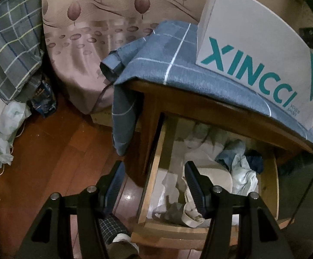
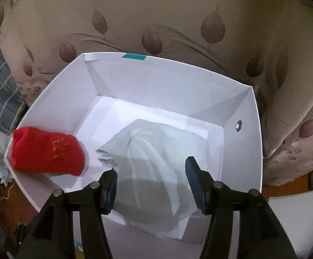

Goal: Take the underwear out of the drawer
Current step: 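Open the right tool to drop the white cloth into the box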

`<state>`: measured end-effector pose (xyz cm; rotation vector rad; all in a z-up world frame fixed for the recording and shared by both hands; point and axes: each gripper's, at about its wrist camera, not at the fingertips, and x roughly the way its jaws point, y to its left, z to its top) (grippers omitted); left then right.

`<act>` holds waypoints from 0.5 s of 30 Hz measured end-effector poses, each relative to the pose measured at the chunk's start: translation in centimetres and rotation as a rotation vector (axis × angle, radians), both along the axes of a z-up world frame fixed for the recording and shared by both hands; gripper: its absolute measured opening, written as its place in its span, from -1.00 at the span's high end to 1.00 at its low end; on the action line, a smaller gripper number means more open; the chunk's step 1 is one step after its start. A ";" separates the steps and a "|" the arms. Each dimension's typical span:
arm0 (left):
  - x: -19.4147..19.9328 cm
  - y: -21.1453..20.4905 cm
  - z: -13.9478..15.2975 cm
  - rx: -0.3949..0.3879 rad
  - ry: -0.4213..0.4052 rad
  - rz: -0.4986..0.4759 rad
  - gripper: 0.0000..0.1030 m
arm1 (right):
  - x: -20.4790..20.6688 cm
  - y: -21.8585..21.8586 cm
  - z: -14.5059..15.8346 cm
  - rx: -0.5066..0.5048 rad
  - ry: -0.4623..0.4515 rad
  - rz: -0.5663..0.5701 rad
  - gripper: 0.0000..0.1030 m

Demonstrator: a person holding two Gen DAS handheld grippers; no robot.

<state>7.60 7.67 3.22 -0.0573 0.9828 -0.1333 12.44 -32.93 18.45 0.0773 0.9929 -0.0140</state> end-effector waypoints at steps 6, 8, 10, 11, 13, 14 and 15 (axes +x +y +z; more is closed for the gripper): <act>-0.1 -0.9 -0.6 0.045 0.011 -0.025 -0.15 | -4.4 0.0 3.0 0.032 -0.063 0.019 -0.12; -0.1 -1.2 -0.7 0.052 0.008 -0.033 -0.15 | -6.0 0.1 3.9 0.030 -0.063 0.032 -0.14; 0.0 -1.4 -0.9 0.063 0.016 -0.042 -0.15 | -8.1 0.3 4.3 0.035 -0.062 0.052 -0.15; 0.0 -1.5 -1.0 0.068 0.021 -0.046 -0.15 | -9.2 0.5 4.3 0.036 -0.056 0.067 -0.18; 0.0 -1.5 -1.2 0.071 0.030 -0.047 -0.15 | -11.0 0.7 3.9 0.036 -0.034 0.086 -0.24; 0.0 -1.5 -1.3 0.070 0.032 -0.045 -0.15 | -11.9 0.9 3.4 0.038 -0.019 0.095 -0.27; 0.1 -1.4 -1.3 0.069 0.035 -0.042 -0.15 | -13.0 1.3 2.5 0.040 0.015 0.116 -0.27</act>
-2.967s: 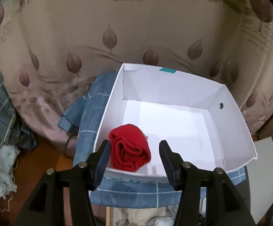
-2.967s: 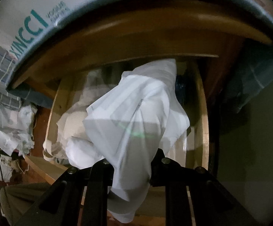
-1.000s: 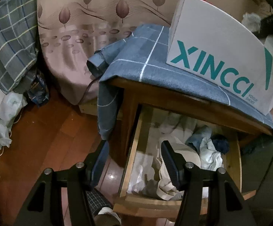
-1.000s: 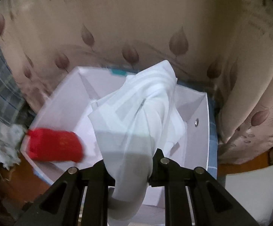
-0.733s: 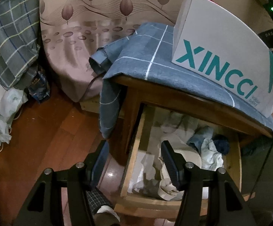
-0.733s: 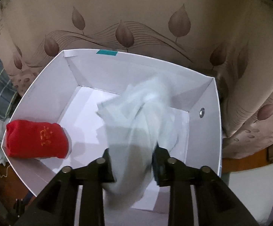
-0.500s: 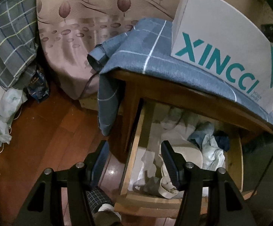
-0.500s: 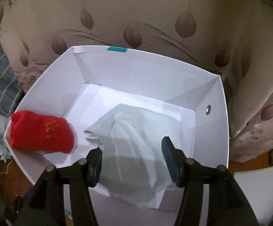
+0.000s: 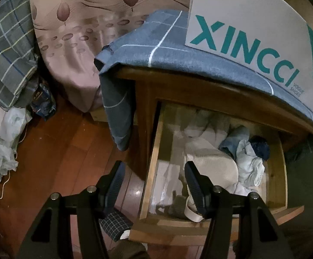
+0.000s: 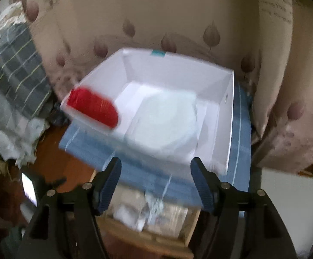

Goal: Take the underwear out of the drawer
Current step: 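Open the right tool to drop the white cloth into the box, then lower the right tool into the drawer onto the white rolled sock bundle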

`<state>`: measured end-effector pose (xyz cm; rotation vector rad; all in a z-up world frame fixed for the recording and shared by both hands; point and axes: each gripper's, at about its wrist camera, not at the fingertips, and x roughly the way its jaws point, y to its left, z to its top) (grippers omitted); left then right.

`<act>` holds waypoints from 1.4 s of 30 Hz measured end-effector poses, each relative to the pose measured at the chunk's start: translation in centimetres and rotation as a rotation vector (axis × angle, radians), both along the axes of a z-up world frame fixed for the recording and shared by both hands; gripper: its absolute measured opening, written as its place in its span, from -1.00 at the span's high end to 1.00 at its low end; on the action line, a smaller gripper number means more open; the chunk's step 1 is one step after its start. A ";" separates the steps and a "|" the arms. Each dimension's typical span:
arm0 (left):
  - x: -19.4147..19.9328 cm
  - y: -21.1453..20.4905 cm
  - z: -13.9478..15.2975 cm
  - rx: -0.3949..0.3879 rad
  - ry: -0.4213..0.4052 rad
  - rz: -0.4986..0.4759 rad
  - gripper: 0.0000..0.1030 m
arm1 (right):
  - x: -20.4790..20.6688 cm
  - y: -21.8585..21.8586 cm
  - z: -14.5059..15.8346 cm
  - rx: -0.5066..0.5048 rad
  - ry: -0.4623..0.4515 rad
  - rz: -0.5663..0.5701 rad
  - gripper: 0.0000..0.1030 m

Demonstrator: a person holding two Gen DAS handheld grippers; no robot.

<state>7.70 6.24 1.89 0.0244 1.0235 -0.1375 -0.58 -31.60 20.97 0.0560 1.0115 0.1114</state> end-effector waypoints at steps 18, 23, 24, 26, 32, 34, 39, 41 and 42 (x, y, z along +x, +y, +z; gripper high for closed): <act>0.7 0.8 -0.8 -0.040 0.062 0.020 -0.15 | -0.7 7.4 -20.6 0.107 0.432 0.117 -0.27; 1.0 1.1 -1.2 -0.061 0.093 0.030 -0.15 | 0.6 8.2 -23.8 0.131 0.495 0.105 -0.27; 1.0 1.1 -1.3 -0.061 0.096 0.032 -0.15 | 0.9 8.3 -24.3 0.124 0.503 0.108 -0.29; 1.1 1.1 -1.3 -0.054 0.093 0.040 -0.15 | 1.3 8.6 -25.1 0.107 0.515 0.103 -0.35; 1.2 1.0 -1.4 -0.057 0.103 0.035 -0.15 | 2.2 9.7 -27.4 0.063 0.556 0.138 -0.41; 1.3 0.9 -1.5 -0.048 0.107 0.030 -0.15 | 2.6 10.0 -28.3 0.057 0.569 0.141 -0.44; 1.3 0.9 -1.5 -0.049 0.108 0.039 -0.15 | 2.8 9.9 -29.4 0.064 0.588 0.121 -0.49; 1.4 0.9 -1.7 -0.051 0.120 0.043 -0.15 | 2.7 9.8 -29.7 0.076 0.590 0.110 -0.49; 1.4 0.9 -1.8 -0.051 0.125 0.044 -0.15 | 2.7 9.7 -29.9 0.079 0.587 0.108 -0.47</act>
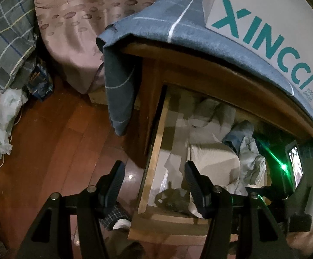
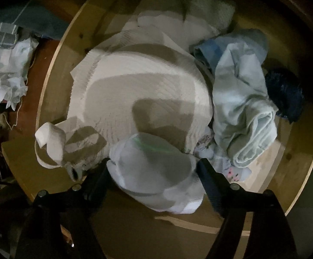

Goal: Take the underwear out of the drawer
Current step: 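Lower the right tool into the drawer onto the white rolled sock bundle, then close the left tool on the cream knit underwear while the right tool grips the white sock bundle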

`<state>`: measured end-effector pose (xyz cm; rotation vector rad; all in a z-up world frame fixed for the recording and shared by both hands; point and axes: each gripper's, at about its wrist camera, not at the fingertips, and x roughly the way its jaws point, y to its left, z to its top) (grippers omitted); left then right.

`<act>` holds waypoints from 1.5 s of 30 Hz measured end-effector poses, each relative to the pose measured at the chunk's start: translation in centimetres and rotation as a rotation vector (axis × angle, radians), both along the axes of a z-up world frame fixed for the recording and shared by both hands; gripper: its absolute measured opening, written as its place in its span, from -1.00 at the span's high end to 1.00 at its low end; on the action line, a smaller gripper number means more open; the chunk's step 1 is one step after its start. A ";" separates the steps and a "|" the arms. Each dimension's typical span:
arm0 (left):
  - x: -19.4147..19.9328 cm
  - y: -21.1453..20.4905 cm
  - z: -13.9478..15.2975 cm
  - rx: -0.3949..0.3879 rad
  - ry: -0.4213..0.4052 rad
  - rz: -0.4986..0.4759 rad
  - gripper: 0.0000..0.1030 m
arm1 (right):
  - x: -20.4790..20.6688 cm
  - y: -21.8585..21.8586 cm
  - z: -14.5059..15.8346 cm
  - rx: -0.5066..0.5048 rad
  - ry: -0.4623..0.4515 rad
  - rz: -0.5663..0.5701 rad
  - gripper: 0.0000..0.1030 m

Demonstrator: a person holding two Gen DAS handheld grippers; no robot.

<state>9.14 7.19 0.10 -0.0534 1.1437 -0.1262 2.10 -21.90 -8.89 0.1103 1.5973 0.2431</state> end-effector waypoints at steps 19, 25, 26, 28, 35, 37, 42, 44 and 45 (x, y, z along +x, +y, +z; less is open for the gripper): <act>0.4 -1.6 -1.1 0.010 0.049 -0.028 -0.15 | -3.4 -5.8 3.9 0.020 -0.142 -0.105 0.00; 0.5 -2.8 -1.9 -0.006 0.077 -0.062 -0.15 | -4.7 -9.7 5.1 0.034 -0.184 -0.202 0.00; 0.7 -2.9 -1.9 -0.019 0.080 -0.068 -0.15 | -4.9 -10.4 5.2 0.034 -0.194 -0.223 0.00; 1.3 -2.9 -2.1 -0.056 0.095 -0.072 -0.15 | -5.0 -11.4 5.2 0.038 -0.200 -0.251 0.00; 2.4 -4.2 -3.5 -0.092 0.174 -0.091 -0.16 | -5.9 -13.4 4.1 0.110 -0.204 -0.329 -0.01; 2.8 -4.9 -4.2 -0.094 0.208 -0.117 -0.17 | -5.8 -13.1 3.7 0.128 -0.199 -0.348 -0.01; 4.1 -6.1 -6.2 -0.101 0.294 -0.120 -0.18 | -5.8 -13.4 2.8 0.158 -0.186 -0.368 -0.02; 4.5 -6.4 -6.7 -0.125 0.319 -0.120 -0.20 | -5.8 -13.5 2.8 0.151 -0.194 -0.364 -0.02; 4.7 -6.6 -7.0 -0.132 0.333 -0.113 -0.20 | -5.9 -13.5 2.9 0.142 -0.199 -0.357 -0.02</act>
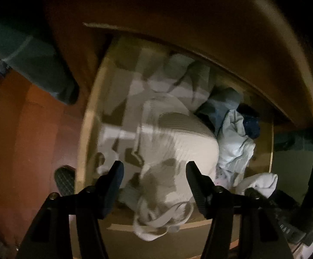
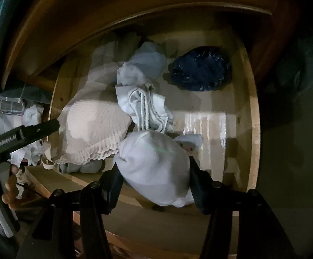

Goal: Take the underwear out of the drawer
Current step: 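Close the left tool on the cream knit underwear while the right tool grips the white sock bundle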

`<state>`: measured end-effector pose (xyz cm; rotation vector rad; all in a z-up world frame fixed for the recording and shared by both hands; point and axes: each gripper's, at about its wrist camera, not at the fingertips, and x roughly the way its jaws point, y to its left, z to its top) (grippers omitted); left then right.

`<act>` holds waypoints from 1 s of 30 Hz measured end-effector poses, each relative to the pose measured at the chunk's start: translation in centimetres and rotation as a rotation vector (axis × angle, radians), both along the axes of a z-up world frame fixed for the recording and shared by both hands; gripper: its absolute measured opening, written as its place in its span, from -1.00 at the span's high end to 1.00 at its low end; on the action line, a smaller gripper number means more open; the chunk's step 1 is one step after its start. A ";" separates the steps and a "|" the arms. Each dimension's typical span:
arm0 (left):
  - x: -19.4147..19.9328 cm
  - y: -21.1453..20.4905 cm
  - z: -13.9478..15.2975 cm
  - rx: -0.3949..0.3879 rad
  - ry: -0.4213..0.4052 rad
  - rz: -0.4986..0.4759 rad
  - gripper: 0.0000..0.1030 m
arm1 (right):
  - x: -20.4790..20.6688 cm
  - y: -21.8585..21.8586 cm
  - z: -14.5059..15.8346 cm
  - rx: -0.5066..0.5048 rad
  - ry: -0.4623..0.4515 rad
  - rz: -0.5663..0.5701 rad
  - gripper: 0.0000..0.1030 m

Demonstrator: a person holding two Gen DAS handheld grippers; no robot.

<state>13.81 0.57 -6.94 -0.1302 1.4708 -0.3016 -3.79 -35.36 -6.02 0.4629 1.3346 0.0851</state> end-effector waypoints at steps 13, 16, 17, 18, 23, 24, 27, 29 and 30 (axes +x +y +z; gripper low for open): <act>0.0 -2.4 -1.9 0.012 -0.024 -0.005 -0.25 | 0.4 0.5 -0.8 -0.026 0.011 0.027 -0.02; -0.3 -1.9 -2.3 -0.051 0.006 0.013 -0.26 | 0.5 0.6 -1.0 -0.018 0.017 0.028 -0.02; -0.4 -1.8 -2.4 -0.083 0.019 0.017 -0.26 | 0.5 0.6 -1.0 -0.016 0.017 0.029 -0.03; -0.5 -1.7 -2.6 -0.098 0.029 0.020 -0.27 | 0.4 0.7 -1.1 -0.016 0.016 0.029 -0.03; -0.2 -1.7 -3.4 -0.096 0.044 0.040 -0.36 | 0.5 1.0 -1.1 -0.009 0.017 0.038 -0.03; -0.1 -1.8 -3.6 -0.102 0.045 0.045 -0.37 | 0.5 1.1 -1.2 -0.009 0.018 0.039 -0.03; 0.0 -2.4 -4.0 -0.095 0.047 0.050 -0.42 | 0.5 1.1 -1.2 -0.011 0.022 0.044 -0.04; 0.0 -3.0 -4.3 -0.086 0.053 0.046 -0.42 | 0.6 1.1 -1.1 -0.013 0.022 0.045 -0.04; 0.0 -3.2 -4.5 -0.085 0.059 0.050 -0.42 | 0.6 1.1 -1.2 -0.013 0.024 0.042 -0.04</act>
